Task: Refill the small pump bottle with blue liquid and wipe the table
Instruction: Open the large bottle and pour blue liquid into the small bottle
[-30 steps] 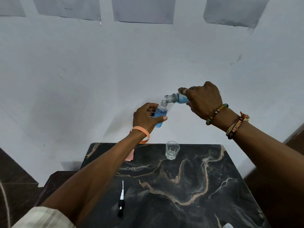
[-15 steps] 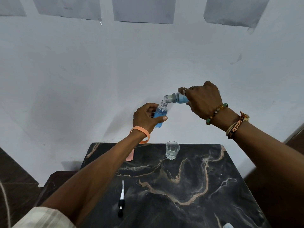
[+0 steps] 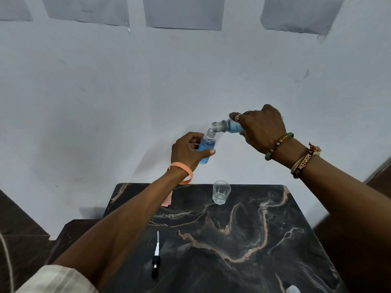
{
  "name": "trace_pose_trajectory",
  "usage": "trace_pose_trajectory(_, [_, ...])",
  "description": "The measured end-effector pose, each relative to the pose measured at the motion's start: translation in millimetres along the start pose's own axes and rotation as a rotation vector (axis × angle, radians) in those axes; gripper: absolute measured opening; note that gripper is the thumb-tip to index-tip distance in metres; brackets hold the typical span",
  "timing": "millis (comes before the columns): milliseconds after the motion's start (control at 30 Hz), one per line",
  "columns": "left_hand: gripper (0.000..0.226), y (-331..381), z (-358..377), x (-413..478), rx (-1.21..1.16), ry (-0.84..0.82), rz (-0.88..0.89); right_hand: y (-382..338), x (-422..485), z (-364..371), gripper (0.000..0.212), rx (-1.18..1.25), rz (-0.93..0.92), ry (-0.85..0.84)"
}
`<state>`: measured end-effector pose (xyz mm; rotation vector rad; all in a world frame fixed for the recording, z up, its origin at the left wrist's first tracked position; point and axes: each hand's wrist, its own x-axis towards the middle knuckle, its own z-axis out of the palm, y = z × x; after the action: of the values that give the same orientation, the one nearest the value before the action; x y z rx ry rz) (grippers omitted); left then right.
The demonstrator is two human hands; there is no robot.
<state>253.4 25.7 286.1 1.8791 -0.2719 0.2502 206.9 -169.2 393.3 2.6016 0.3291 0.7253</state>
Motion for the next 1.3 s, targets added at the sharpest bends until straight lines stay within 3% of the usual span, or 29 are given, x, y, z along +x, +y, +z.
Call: trace_pose_trajectory(1300, [0.05,-3.2,-0.8,-2.1,0.003,0.002,0.008,-3.5,0.0,3.3,0.046,-0.015,0.002,-0.007])
